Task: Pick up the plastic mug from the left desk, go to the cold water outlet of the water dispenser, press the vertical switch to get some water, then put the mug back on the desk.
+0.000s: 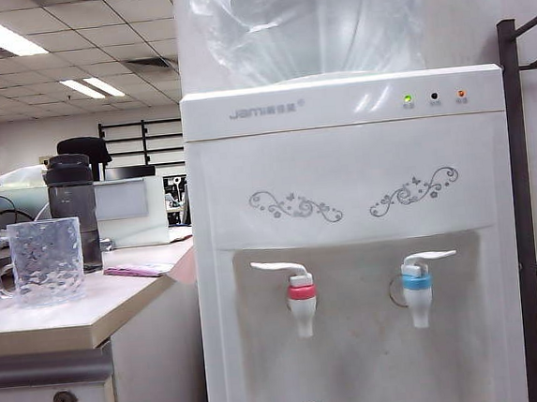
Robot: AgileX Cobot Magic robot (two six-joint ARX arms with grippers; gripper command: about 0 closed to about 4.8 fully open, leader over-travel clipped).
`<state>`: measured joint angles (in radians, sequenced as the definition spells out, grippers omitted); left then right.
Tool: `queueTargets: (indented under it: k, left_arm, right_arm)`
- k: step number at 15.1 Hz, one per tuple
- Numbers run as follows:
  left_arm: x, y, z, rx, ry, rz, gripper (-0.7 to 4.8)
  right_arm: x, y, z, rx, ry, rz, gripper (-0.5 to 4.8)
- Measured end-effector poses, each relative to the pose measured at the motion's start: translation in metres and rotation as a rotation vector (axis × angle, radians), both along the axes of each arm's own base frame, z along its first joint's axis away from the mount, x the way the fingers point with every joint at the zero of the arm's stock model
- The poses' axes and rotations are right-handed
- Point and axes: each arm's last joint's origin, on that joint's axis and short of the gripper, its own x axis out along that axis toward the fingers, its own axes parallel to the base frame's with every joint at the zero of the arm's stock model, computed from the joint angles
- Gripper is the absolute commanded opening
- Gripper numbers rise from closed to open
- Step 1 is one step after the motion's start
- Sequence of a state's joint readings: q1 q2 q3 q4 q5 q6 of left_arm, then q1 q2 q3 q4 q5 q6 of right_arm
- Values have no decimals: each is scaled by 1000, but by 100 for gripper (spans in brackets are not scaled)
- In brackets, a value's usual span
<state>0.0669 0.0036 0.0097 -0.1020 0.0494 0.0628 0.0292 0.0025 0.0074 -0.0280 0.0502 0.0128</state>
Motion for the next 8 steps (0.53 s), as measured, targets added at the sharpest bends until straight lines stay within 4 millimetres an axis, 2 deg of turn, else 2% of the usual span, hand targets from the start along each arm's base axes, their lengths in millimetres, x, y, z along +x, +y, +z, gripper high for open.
queueTargets:
  k: [5, 6, 7, 8]
  left_arm:
    - [0, 0, 0, 0, 0, 4, -5]
    - [0, 1, 0, -10, -1, 23, -5]
    - [-5, 2, 27, -81, -85, 88, -5]
    - [-7, 2, 33, -82, -102, 101, -5]
  right_arm:
    - [0, 0, 0, 34, -1, 0, -1]
    - [-2, 0, 8, 54, -8, 0, -1]
    - [-21, -3, 68, 53, -137, -67, -1]
    - [-24, -3, 76, 54, -159, -67, -1]
